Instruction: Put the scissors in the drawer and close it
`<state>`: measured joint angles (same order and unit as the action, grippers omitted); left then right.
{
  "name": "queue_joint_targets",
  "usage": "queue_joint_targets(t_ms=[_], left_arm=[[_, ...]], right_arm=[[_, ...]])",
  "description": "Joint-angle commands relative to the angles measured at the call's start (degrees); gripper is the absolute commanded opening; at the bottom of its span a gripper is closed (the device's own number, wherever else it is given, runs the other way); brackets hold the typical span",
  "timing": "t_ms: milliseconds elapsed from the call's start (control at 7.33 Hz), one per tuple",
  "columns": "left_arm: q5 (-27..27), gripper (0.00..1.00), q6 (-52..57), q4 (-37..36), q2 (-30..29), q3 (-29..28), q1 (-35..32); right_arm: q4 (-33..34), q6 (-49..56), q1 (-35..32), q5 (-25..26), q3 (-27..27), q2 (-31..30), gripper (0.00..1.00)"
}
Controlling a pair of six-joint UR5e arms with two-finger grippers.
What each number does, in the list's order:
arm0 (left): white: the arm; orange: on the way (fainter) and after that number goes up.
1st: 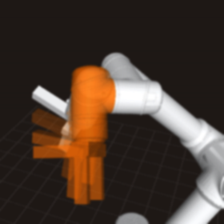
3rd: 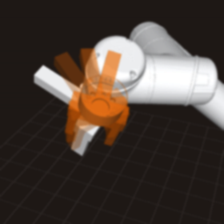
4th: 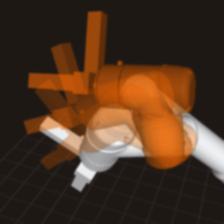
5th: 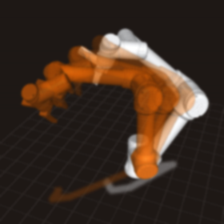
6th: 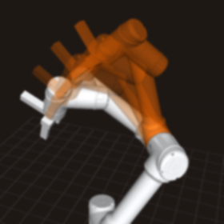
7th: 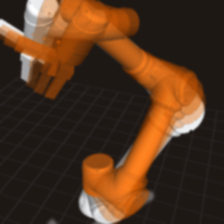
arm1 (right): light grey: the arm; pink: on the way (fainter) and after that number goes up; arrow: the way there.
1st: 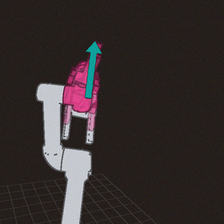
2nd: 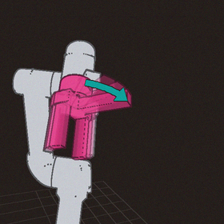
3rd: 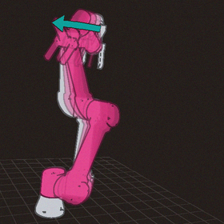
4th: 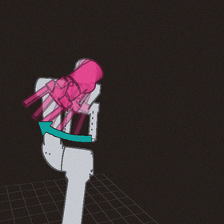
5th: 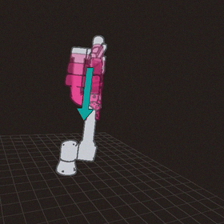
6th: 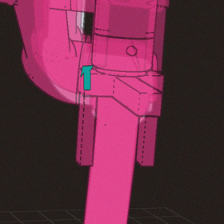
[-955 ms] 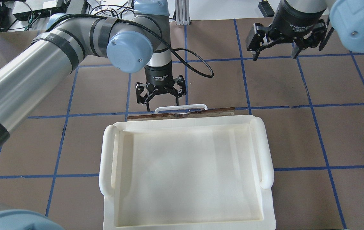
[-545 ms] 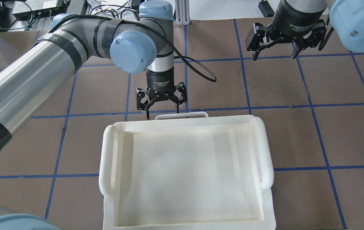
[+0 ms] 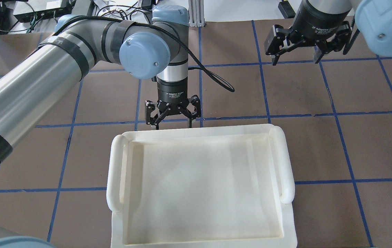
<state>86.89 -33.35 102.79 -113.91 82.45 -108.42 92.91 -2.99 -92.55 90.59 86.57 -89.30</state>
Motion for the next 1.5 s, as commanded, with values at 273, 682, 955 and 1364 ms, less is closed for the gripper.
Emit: queue_joint_targets(t_ms=[273,682,955,1364], left_arm=[[0.21,1.00,-0.93,0.49,0.00,0.25,-0.57],[2.14,1.00,3.09,-6.60,-0.43,-3.77,3.36],[3.97,1.00,16.50,-13.47,1.84,-5.89,7.15],[4.08,1.00,16.74,-21.26,6.67,-6.25,16.27]], right_arm=[[-0.09,0.00,0.00,-0.15,0.00,0.00,1.00],[-0.01,0.00,0.00,-0.15,0.00,0.00,1.00],[-0.01,0.00,0.00,-0.07,0.00,0.00,1.00],[-0.01,0.00,0.00,0.11,0.00,0.00,1.00]])
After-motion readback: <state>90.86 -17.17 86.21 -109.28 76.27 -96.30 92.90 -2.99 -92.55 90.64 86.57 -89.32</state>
